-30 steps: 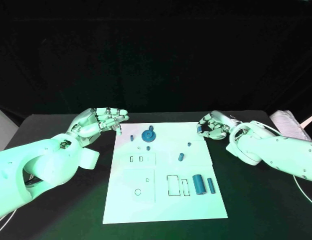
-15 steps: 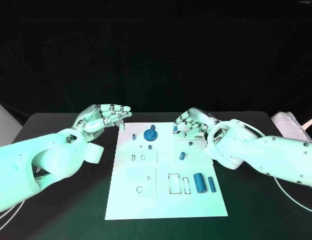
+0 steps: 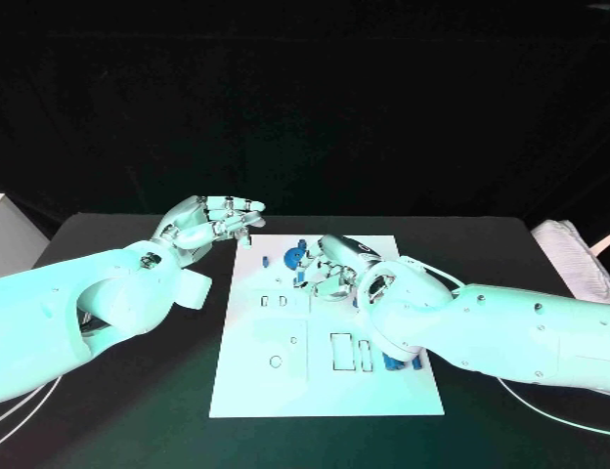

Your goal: Assemble the parts on the task board

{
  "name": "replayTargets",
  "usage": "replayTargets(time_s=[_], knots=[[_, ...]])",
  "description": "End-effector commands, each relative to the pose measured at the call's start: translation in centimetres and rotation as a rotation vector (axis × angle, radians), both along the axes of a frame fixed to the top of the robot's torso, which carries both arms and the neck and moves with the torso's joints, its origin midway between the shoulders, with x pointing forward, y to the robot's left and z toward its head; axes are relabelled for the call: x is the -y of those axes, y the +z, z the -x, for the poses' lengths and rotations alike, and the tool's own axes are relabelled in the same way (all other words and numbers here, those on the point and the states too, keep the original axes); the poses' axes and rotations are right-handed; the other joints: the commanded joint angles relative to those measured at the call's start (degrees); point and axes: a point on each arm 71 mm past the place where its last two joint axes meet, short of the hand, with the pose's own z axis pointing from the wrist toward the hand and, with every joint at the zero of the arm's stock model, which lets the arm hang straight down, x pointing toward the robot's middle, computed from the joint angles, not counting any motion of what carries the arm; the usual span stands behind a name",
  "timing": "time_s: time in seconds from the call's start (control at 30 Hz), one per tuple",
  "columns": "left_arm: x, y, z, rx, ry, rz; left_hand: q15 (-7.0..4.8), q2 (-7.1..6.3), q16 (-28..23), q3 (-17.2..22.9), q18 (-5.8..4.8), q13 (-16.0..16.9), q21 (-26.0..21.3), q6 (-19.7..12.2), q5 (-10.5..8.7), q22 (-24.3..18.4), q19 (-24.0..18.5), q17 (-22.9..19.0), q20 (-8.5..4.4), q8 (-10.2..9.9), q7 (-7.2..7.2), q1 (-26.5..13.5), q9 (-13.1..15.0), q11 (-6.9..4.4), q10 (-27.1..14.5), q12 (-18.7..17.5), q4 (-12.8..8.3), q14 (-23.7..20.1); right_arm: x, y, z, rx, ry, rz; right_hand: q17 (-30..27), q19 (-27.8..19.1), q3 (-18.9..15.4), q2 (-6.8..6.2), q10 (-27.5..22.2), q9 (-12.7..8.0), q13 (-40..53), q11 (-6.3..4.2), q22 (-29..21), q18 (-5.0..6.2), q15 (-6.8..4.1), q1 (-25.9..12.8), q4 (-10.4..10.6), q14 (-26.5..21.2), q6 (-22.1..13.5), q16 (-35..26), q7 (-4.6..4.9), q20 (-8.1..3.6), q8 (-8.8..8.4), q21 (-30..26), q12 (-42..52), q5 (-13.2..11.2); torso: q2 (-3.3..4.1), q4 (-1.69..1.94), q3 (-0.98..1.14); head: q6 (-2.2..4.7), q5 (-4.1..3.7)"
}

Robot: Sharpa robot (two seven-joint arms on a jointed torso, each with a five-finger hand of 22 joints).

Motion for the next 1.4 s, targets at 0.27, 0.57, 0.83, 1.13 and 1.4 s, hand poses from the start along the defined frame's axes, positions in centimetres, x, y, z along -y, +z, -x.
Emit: replayTargets(time_s=[0.27,0.57,0.83,1.13,1.4], knots=[[0.5,-0.1,0.2,-0.007,-0.025,-0.033,-0.66,0.79,3.1,-1.7,0.81,7.2,1.3,-1.1,0.01,0.2,-0.2,0.9,-0.56,2.4,-0.31,0.0,1.1,-0.39,-4.9,10.5,0.3,-0.7,-1.4,-1.7,0.7,0.054,-0.018,0.072,15.1,6.2,-0.1,-0.36,6.0,2.7,15.1,0.07,15.1,-0.81,0.01,-1.0,0.3,6.0,0.8,0.2,-1.19,-0.05,1.65,0.3,0.2,0.2,-0.01,0.07,-0.07,-0.73,0.61],[0.6,-0.1,0.3,-0.010,-0.032,-0.038,-0.71,0.75,3.6,-1.7,0.83,8.3,1.5,-1.3,0.02,0.2,-0.3,0.9,-0.57,3.0,-0.40,0.1,1.3,-0.47,-6.0,12.5,0.4,-0.8,-2.0,-2.7,0.7,0.058,-0.013,0.092,15.1,6.2,-0.1,-0.48,6.0,2.7,15.1,0.07,15.1,-0.81,0.01,-1.1,0.3,6.0,0.8,0.2,-1.20,-0.04,1.68,0.3,0.2,0.3,0.13,-0.01,0.04,-0.99,0.88],[0.6,-0.1,0.3,-0.010,-0.036,-0.041,-0.67,0.68,5.4,-1.6,0.84,9.5,2.0,-2.0,0.05,0.2,0.1,1.6,-0.62,3.5,-0.31,0.3,1.5,-0.34,-7.9,14.5,0.7,0.0,-2.4,-3.4,0.8,0.059,-0.007,0.102,15.1,6.2,-0.1,-0.61,6.0,2.7,15.1,0.06,15.1,-0.81,0.01,-1.1,0.3,6.0,0.7,0.2,-1.20,-0.03,1.69,0.3,0.2,0.3,0.14,-0.07,0.13,-1.33,1.03],[0.6,-0.1,0.4,-0.011,-0.039,-0.044,-0.64,0.64,6.3,-1.5,0.85,9.8,2.3,-2.3,0.06,0.2,0.2,2.0,-0.61,3.7,-0.27,0.3,1.5,-0.28,-8.6,15.1,0.7,0.2,-2.6,-3.9,0.7,0.064,-0.002,0.112,15.1,6.2,-0.1,-1.05,6.0,2.7,15.1,0.11,15.1,-0.81,0.02,-1.2,0.2,6.0,0.4,0.2,-1.13,-0.02,1.66,0.3,0.2,0.3,0.08,-0.01,0.05,-1.56,1.09],[0.6,-0.1,0.4,-0.009,-0.042,-0.046,-0.57,0.60,6.8,-1.4,0.84,9.9,2.5,-2.5,0.06,0.3,0.3,2.2,-0.58,3.8,-0.20,0.3,1.6,-0.17,-9.3,15.3,0.8,0.2,-2.7,-4.3,0.7,0.064,0.003,0.118,15.1,6.2,-0.1,-1.39,6.0,2.6,15.1,0.24,15.1,-0.81,0.10,-1.4,0.1,6.0,-0.1,0.2,-0.93,0.02,1.50,0.3,0.2,0.3,0.06,-0.01,0.06,-1.57,1.33]])
